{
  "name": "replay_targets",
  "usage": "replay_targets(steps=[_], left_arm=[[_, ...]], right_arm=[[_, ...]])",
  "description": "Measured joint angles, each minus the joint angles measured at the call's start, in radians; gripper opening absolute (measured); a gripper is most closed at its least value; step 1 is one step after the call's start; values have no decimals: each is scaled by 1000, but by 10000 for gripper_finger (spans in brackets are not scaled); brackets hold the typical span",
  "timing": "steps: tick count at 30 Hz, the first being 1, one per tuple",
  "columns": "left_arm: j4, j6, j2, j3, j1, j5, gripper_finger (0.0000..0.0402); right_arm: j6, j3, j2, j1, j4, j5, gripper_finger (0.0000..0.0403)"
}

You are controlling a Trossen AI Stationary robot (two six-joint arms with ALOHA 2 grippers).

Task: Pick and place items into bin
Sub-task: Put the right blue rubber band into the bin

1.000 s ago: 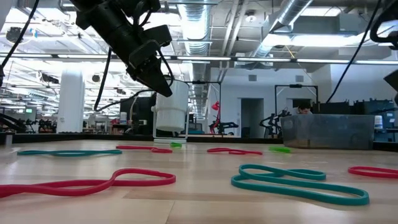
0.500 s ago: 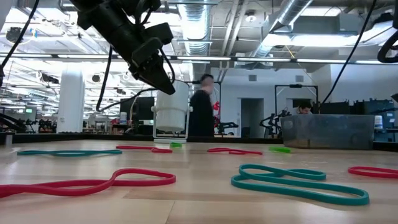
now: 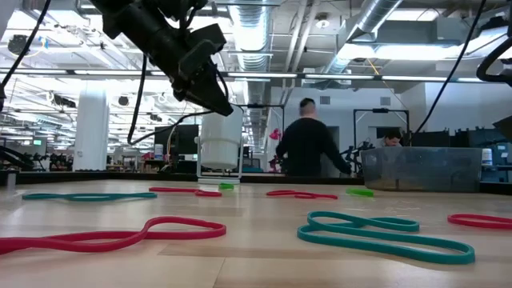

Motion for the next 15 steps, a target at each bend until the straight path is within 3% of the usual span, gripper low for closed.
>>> replay_targets(steps=[7, 10, 15], left_arm=[[12, -32, 0, 0, 0, 0, 83], [22, -37, 0, 0, 0, -1, 83], [88, -27, -1, 0, 0, -13, 83]], right_arm=[[56, 46, -16, 16, -16, 67, 4], [68, 104, -59, 30, -54, 175, 3], [107, 198, -141, 40, -157, 453, 1]])
